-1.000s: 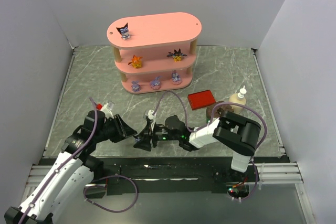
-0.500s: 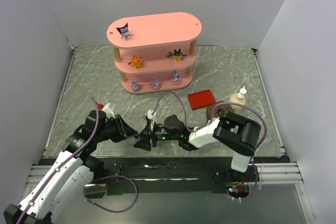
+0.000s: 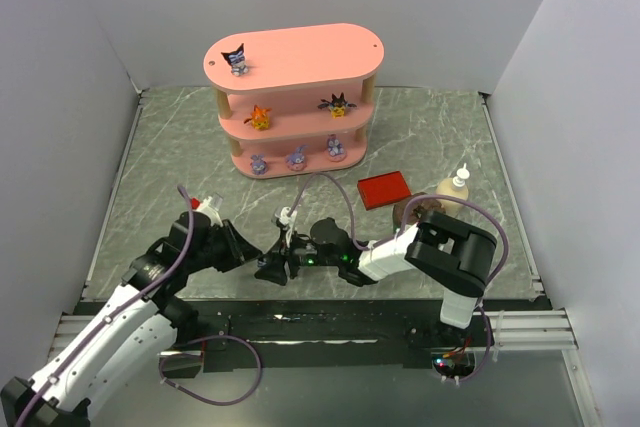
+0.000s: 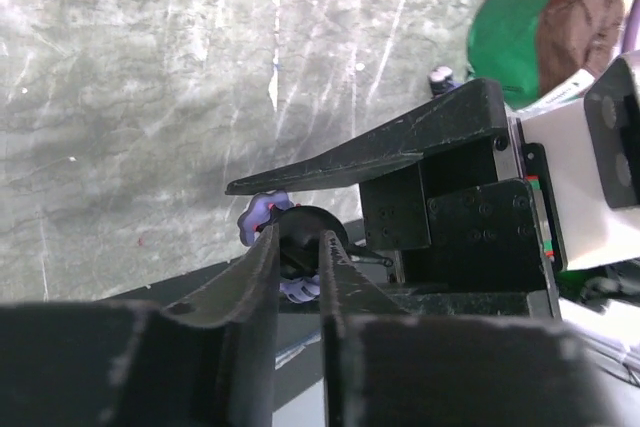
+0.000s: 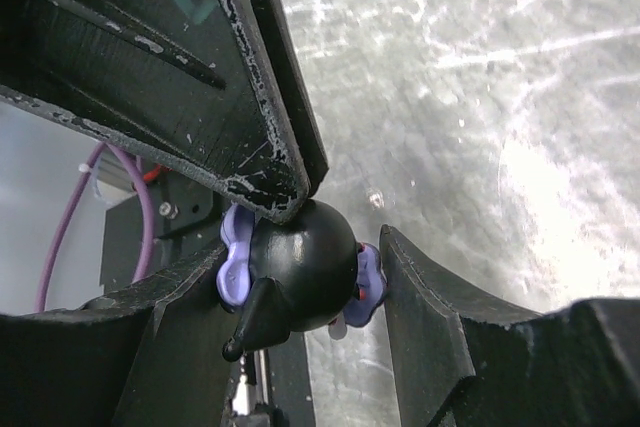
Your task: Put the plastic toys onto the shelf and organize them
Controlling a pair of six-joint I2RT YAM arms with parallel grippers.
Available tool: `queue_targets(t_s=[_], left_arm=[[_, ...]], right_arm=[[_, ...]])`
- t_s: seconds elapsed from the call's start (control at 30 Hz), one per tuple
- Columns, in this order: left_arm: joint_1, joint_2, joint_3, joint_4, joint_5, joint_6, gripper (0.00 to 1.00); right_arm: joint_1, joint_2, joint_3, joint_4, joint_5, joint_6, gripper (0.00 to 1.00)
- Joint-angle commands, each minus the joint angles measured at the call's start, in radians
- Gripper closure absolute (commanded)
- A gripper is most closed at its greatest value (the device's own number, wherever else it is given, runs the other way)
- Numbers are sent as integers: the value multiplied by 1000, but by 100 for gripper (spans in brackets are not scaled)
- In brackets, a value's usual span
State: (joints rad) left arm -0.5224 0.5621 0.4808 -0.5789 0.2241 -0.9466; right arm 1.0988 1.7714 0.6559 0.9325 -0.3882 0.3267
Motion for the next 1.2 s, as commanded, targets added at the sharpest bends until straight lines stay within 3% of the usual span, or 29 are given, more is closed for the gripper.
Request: queue_targets(t_s=[0.0, 0.13, 0.3, 0.5, 0.53, 0.7, 0.8, 0.87, 1.0, 1.17], left_arm=[[-91, 42, 19, 34, -115, -44, 86], [-142, 76, 25, 37, -186, -61, 98], [-175, 93, 27, 44, -221, -72, 99], [-200, 122, 25, 65, -256, -73, 99], [-203, 133, 25, 65, -259, -73, 99], [-218, 147, 27, 67, -281, -77, 99], [-223, 154, 25, 67, -298, -84, 99], [-225, 156, 24, 68, -308, -93, 99], [-228, 166, 19, 68, -344, -106, 99], [-232, 168, 21, 45, -428, -136, 99]], right_arm=[[-4, 3, 54, 49, 0, 5, 100], [-4, 10, 54, 42, 8, 0, 100], [-4, 23, 54, 26, 32, -5, 100], [-8, 51, 47, 60, 52, 2, 91], [-10, 56, 47, 61, 54, 5, 82], [-16, 65, 41, 83, 74, 9, 60], [-16, 65, 24, 107, 101, 11, 38], [-14, 60, 5, 123, 121, 3, 31], [-14, 36, -42, 170, 181, -9, 0], [-13, 2, -75, 157, 221, -15, 0]])
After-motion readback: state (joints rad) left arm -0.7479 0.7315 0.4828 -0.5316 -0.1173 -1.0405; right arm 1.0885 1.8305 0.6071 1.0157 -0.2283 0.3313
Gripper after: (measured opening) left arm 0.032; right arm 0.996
